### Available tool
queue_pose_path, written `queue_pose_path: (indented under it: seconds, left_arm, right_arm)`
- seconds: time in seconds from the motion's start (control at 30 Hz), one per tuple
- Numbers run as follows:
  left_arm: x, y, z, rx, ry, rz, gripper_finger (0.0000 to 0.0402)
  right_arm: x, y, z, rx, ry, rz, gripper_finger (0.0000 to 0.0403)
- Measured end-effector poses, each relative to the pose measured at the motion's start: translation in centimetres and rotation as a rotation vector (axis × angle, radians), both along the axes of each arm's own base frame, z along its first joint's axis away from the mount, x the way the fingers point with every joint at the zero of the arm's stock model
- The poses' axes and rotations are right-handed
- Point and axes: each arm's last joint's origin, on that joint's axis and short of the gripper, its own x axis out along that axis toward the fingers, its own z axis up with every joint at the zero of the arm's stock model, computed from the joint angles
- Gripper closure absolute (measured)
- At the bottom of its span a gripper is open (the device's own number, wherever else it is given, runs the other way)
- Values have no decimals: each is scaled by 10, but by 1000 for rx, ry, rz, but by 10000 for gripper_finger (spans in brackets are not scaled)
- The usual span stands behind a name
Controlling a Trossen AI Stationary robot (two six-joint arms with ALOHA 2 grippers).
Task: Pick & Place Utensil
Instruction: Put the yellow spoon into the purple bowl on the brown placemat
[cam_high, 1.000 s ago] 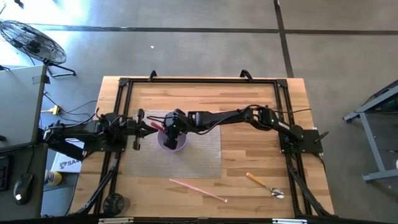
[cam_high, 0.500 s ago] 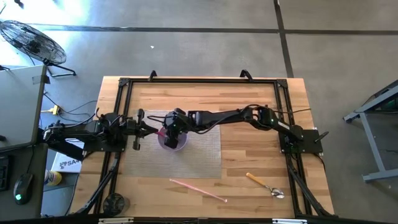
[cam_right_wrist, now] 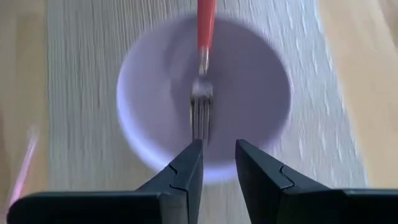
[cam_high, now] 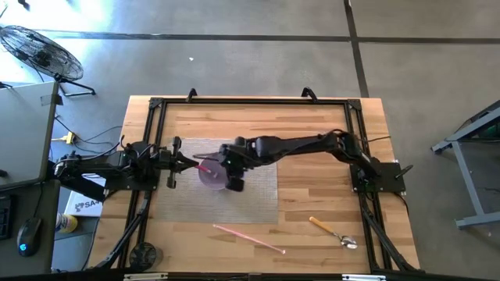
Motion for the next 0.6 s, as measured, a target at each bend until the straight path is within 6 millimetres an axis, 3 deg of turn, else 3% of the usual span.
queue_pose_path:
  seconds: [0.17, 0.33, 0.6]
  left_arm:
    - [0, 0, 0, 0, 0, 0, 400]
    - [0, 0, 0, 0, 0, 0, 400]
    - [0, 0, 0, 0, 0, 0, 400]
  right_arm:
    - [-27, 25, -6, 43, 255, -61, 315]
    - [-52, 64, -13, 137, 463, -78, 315]
    - [-104, 111, -39, 232, 884, -529, 305]
